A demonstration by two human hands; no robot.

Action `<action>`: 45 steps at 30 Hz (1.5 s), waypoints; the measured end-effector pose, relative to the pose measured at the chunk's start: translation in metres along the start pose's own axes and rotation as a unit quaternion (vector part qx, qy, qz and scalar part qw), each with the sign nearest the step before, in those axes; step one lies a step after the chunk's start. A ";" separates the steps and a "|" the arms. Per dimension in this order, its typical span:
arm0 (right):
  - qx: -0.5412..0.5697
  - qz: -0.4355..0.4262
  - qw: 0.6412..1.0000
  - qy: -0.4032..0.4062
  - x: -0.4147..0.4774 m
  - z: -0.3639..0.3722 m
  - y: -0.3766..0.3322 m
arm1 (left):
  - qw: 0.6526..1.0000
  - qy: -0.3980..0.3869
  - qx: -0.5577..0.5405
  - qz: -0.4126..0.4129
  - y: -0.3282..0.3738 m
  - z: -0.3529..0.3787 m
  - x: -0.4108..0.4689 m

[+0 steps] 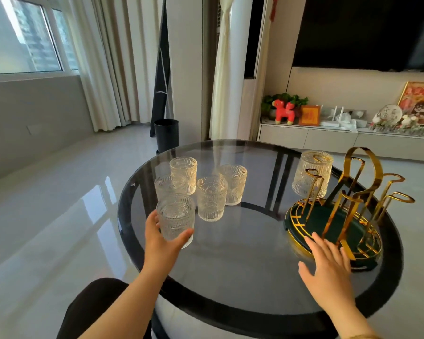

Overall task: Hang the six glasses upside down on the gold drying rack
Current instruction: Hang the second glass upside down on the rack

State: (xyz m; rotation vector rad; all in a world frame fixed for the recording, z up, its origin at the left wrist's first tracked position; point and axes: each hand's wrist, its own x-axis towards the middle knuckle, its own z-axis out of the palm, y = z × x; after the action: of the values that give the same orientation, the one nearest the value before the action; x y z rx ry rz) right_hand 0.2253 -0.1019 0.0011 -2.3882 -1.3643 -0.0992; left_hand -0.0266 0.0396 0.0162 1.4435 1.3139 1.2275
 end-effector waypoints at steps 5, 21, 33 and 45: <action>0.004 0.003 1.000 -0.002 0.001 0.002 0.001 | 0.999 0.004 0.020 -0.028 -0.008 0.011 0.005; 0.021 0.006 1.000 0.012 0.002 0.007 0.005 | 0.997 -0.016 0.008 0.077 0.022 0.006 0.003; 0.054 -0.011 0.997 0.045 0.003 0.011 0.011 | 0.852 -0.256 0.314 0.331 0.167 0.053 0.052; 0.045 -0.022 0.998 0.044 0.004 0.012 0.014 | 0.572 -0.302 0.568 0.508 0.242 0.124 0.055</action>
State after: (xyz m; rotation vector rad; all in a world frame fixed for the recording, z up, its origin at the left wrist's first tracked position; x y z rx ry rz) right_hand 0.2375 -0.1006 -0.0130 -2.2524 -1.3527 -0.1503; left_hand 0.1424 0.0684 0.2338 3.4617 0.5741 0.0553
